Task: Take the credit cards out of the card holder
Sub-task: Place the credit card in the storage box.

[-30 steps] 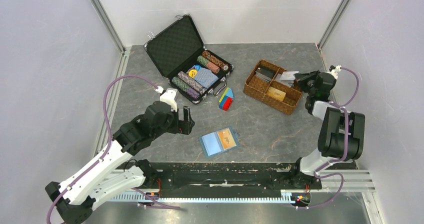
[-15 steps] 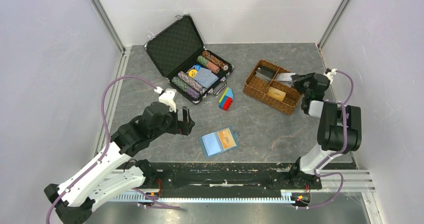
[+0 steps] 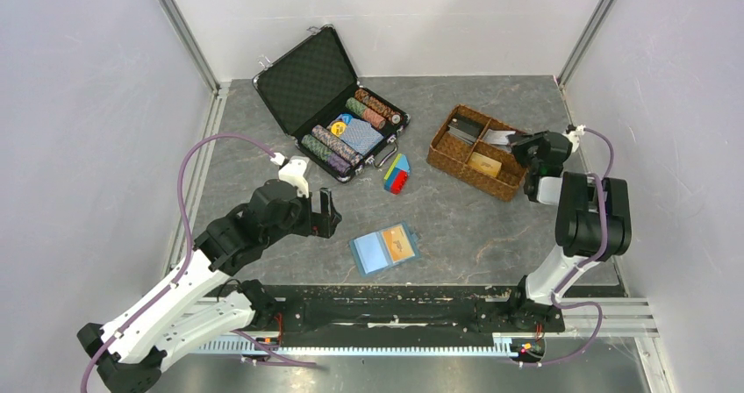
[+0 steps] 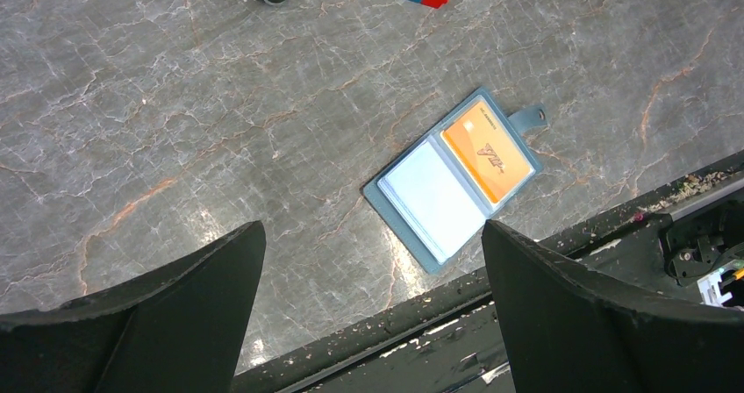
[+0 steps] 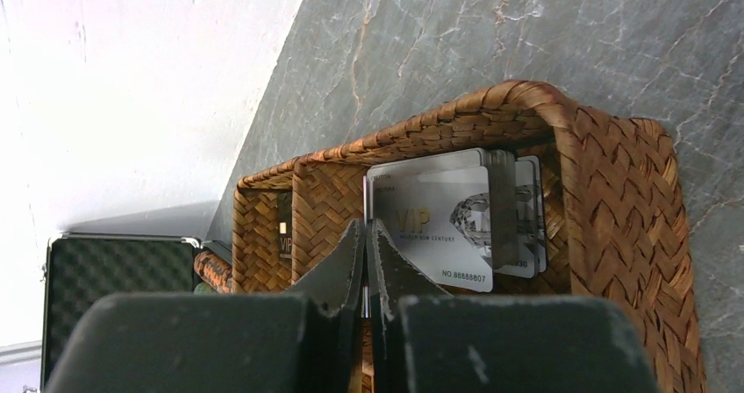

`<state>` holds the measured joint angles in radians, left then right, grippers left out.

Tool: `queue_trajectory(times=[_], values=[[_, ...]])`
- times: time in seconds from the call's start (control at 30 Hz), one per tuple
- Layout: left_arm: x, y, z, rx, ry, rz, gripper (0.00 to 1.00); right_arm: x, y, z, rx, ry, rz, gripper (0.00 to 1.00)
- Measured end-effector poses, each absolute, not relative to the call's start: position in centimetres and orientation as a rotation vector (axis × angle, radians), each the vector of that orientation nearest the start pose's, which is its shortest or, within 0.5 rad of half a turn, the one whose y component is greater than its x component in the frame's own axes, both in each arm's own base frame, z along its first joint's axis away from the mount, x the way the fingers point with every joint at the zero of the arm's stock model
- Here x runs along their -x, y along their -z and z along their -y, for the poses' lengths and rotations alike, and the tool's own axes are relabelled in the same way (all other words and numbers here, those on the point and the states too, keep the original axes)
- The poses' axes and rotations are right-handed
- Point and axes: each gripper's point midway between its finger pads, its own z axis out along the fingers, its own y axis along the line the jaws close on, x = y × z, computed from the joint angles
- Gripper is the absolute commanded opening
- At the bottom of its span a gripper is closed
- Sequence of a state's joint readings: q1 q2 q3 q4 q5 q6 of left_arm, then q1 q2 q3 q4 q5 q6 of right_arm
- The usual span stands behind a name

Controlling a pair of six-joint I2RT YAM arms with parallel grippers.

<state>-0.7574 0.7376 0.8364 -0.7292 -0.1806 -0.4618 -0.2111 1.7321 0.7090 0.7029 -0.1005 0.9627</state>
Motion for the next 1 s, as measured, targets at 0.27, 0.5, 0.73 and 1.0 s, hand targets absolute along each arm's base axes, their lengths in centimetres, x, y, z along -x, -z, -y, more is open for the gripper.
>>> queue_trajectory(times=[0.27,0.5,0.73,1.0], values=[[-18.5,-19.7,15.7,-0.227,0.483,-2.221,1.00,-47.2,-9.3,4.6,-1.016,-0.604,-1.642,0.04],[-18.5,-19.7,15.7,-0.227,0.483,-2.220,1.00,-47.8,-9.3,4.6,-1.018,-0.605,-1.633,0.17],[-18.5,-19.7,15.7,-0.227,0.483,-2.220,1.00,-48.2,-9.4,4.9,-1.024,-0.585,-1.653,0.27],[-18.5,-19.7,15.7,-0.227,0.483,-2.220,1.00,-48.6,-9.1,5.2,-1.011,-0.520,-1.742,0.33]])
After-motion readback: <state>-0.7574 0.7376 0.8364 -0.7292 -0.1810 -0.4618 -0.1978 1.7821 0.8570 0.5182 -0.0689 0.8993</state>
